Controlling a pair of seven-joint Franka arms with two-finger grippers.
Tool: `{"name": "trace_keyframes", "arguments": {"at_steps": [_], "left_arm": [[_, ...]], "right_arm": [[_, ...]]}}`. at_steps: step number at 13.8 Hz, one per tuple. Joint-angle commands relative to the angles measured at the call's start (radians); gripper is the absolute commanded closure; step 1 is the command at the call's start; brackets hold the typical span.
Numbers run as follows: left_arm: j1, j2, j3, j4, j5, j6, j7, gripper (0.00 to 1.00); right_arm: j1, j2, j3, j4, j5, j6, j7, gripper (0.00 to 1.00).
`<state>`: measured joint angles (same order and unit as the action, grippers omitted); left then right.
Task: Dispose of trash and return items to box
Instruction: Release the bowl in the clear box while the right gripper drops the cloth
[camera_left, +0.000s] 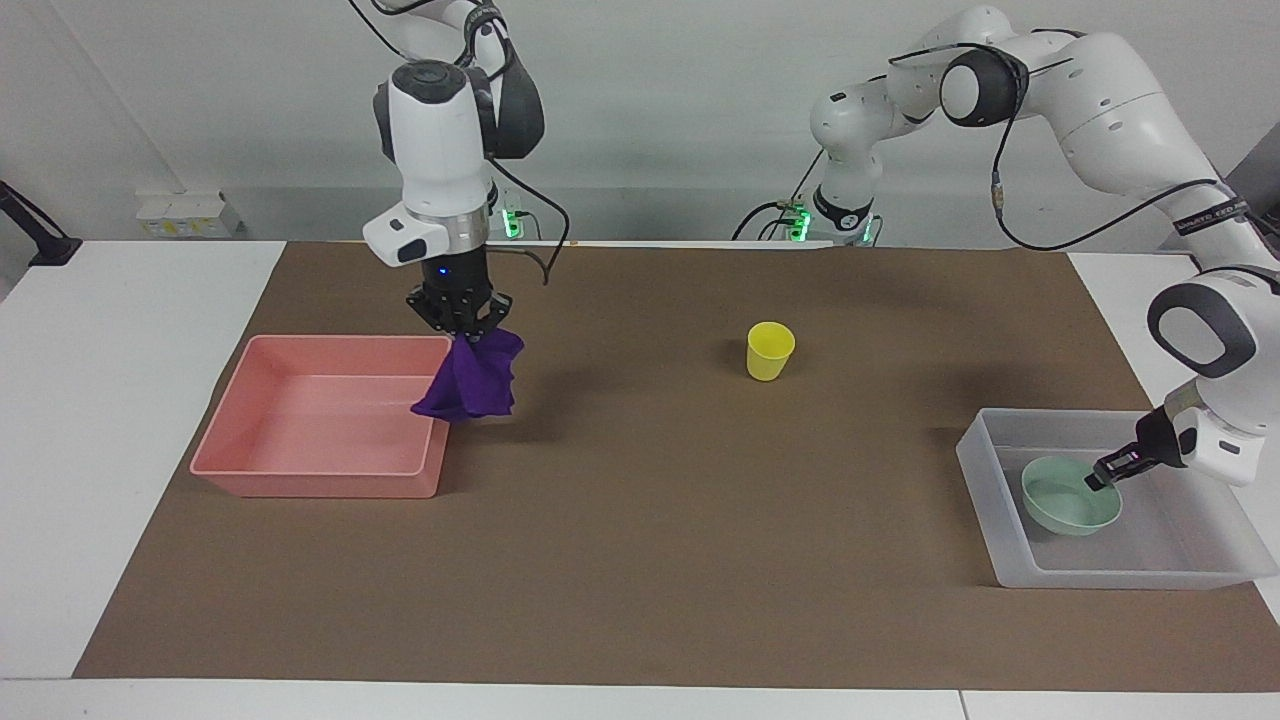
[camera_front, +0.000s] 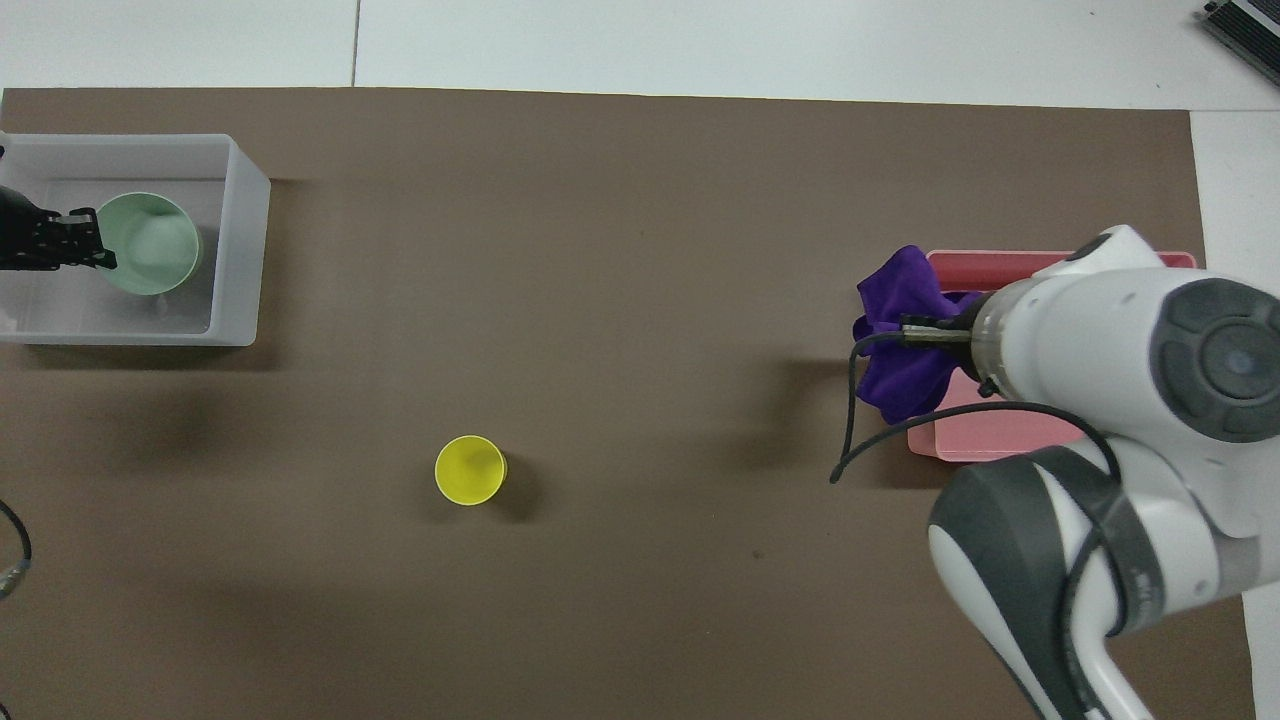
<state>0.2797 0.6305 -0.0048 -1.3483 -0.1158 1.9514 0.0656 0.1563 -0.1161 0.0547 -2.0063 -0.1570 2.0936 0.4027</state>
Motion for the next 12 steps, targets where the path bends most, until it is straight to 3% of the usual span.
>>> {"name": "trace_keyframes", "arguments": {"at_steps": [1, 3, 6, 9, 10, 12], "left_arm": [[0.000, -0.008, 0.003, -0.002, 0.042, 0.004, 0.039, 0.01], [-0.014, -0.028, 0.009, 0.005, 0.042, -0.009, 0.033, 0.00], [-0.059, -0.139, 0.003, 0.000, 0.035, -0.067, 0.028, 0.00], [-0.146, -0.270, 0.002, -0.003, 0.033, -0.298, -0.004, 0.00], [-0.167, -0.310, 0.000, -0.018, 0.027, -0.352, -0.006, 0.00], [-0.255, -0.449, 0.000, -0.162, 0.016, -0.410, -0.010, 0.00]], "right_arm": [[-0.090, -0.053, 0.005, -0.025, -0.018, -0.024, -0.088, 1.00], [-0.150, -0.053, 0.005, -0.026, -0.016, -0.038, -0.172, 1.00], [-0.221, -0.048, 0.005, -0.038, -0.003, -0.033, -0.196, 1.00], [-0.270, -0.040, 0.004, -0.109, -0.003, -0.015, -0.193, 1.00], [-0.277, -0.030, 0.004, -0.117, -0.003, -0.014, -0.191, 1.00], [-0.305, 0.015, 0.004, -0.121, -0.003, -0.006, -0.179, 1.00]]}}
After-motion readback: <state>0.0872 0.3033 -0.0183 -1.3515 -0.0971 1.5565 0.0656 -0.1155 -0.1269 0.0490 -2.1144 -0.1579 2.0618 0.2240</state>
